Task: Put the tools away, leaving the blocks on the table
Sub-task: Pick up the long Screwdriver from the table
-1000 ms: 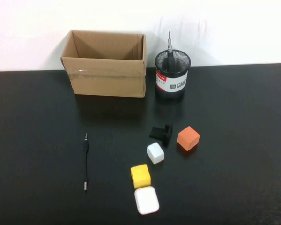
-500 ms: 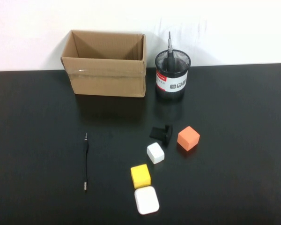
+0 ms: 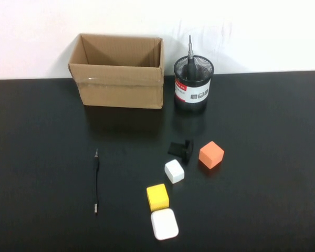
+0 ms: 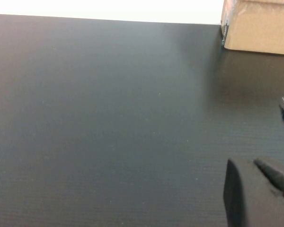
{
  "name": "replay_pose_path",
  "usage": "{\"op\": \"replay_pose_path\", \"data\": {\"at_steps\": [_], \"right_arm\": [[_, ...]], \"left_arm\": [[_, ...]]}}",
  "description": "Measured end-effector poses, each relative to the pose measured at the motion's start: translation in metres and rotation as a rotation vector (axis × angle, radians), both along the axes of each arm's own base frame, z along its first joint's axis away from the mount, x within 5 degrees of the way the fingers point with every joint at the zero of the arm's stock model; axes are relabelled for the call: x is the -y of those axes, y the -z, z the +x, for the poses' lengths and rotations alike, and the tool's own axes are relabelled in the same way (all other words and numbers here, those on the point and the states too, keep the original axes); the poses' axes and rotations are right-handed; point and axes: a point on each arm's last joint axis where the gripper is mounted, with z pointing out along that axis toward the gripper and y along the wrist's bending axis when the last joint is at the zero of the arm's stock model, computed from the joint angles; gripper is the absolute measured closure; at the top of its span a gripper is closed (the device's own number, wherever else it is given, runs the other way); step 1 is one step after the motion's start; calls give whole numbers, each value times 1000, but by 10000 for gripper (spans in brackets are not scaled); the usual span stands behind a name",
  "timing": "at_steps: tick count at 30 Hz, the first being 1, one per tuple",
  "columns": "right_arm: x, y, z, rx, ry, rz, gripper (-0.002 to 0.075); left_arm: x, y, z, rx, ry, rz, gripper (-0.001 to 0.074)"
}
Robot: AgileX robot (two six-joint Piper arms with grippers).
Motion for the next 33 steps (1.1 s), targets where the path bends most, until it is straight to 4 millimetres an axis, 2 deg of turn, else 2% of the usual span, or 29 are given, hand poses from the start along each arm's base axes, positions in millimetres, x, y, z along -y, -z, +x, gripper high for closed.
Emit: {"op": "replay_pose_path", "data": {"at_steps": [33], "right_arm": [[0,0,0,0,0,-1,732]], "left_arm": [[-1,-1,0,10,2,28,739]]}}
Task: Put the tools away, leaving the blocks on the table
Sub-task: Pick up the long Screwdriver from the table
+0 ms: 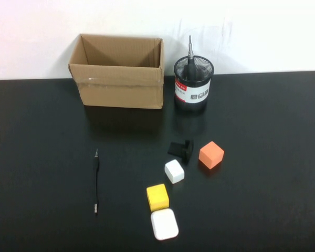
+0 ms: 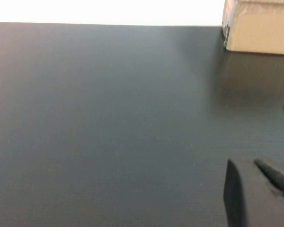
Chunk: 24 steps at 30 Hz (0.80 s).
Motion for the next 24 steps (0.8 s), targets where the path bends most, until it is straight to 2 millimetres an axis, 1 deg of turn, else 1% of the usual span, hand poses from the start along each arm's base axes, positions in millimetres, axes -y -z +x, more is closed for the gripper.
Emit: {"op": "replay_pose_path", "data": {"at_steps": [2,5,11,15,18,22,24], "right_arm": [[0,0,0,0,0,0,732],[0,0,0,0,0,0,732],[0,0,0,0,0,0,732],[0,0,0,-1,-1,-4,732],[0,0,0,-1,-1,-4,732],[0,0,0,-1,-1,-4,732],[0,0,0,-1,-1,-4,732]], "left_arm": [[0,-2,1,22,-2,-10,739],[0,-10,2,116,-3,-38,739],[2,-35,3,391,12,-77,739],[2,-57,-3,635,33,-124,739],[3,-70,-8,784,48,-137,739],[3,-80,-15,922,63,-143,739],[3,-82,-17,955,67,-146,739]]}}
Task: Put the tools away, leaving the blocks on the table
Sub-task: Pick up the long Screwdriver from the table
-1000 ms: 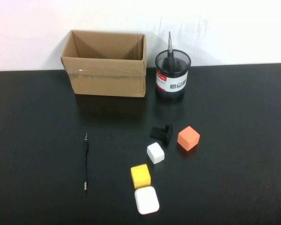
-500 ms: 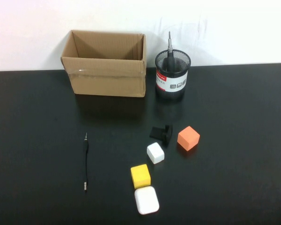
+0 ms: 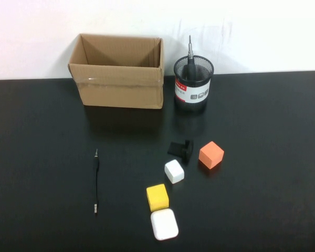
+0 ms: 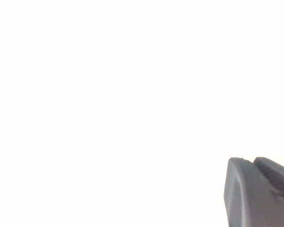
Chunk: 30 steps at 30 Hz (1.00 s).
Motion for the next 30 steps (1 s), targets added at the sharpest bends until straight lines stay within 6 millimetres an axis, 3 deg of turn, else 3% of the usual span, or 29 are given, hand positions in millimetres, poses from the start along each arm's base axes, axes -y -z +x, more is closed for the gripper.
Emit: {"op": "replay_pose_path", "data": {"at_steps": [3,7,10,13,17,24,30], "right_arm": [[0,0,0,0,0,0,732],[0,0,0,0,0,0,732],[0,0,0,0,0,0,732],[0,0,0,0,0,0,732],[0,0,0,0,0,0,732],[0,0,0,0,0,0,732],[0,0,0,0,0,0,732]], "left_arm": [[0,-9,-2,8,5,-8,739],[-1,-38,-8,-41,12,-27,739],[-2,-57,-11,-164,5,-34,739],[-3,-68,0,-395,-9,-34,739],[-4,-69,18,-681,-35,-18,739],[1,-58,38,-894,22,-82,739],[14,-42,66,-1212,140,13,739]]}}
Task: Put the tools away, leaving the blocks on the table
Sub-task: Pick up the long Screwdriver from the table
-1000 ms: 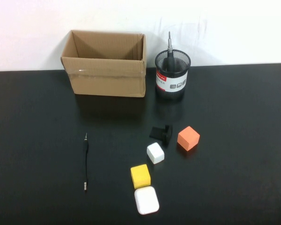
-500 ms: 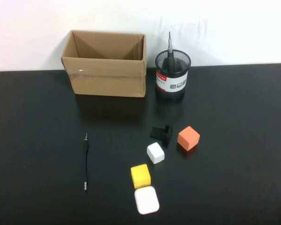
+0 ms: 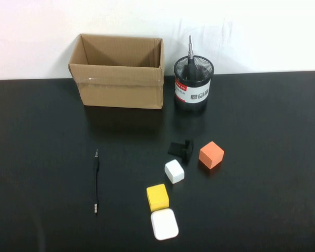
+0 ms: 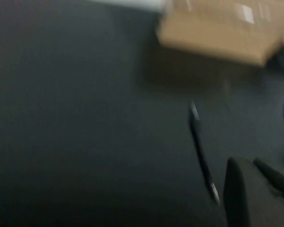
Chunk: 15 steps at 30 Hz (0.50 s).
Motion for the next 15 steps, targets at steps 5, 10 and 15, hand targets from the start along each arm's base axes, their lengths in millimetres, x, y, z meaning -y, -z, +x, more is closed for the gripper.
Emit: {"op": "replay_pose_path", "data": {"at_steps": [5,10,15], "right_arm": [[0,0,0,0,0,0,732],[0,0,0,0,0,0,732],[0,0,0,0,0,-3,732]], "left_arm": [[14,13,40,-271,150,-26,739],[17,17,84,-402,175,-28,739],[32,24,128,-480,235,-4,739]]}}
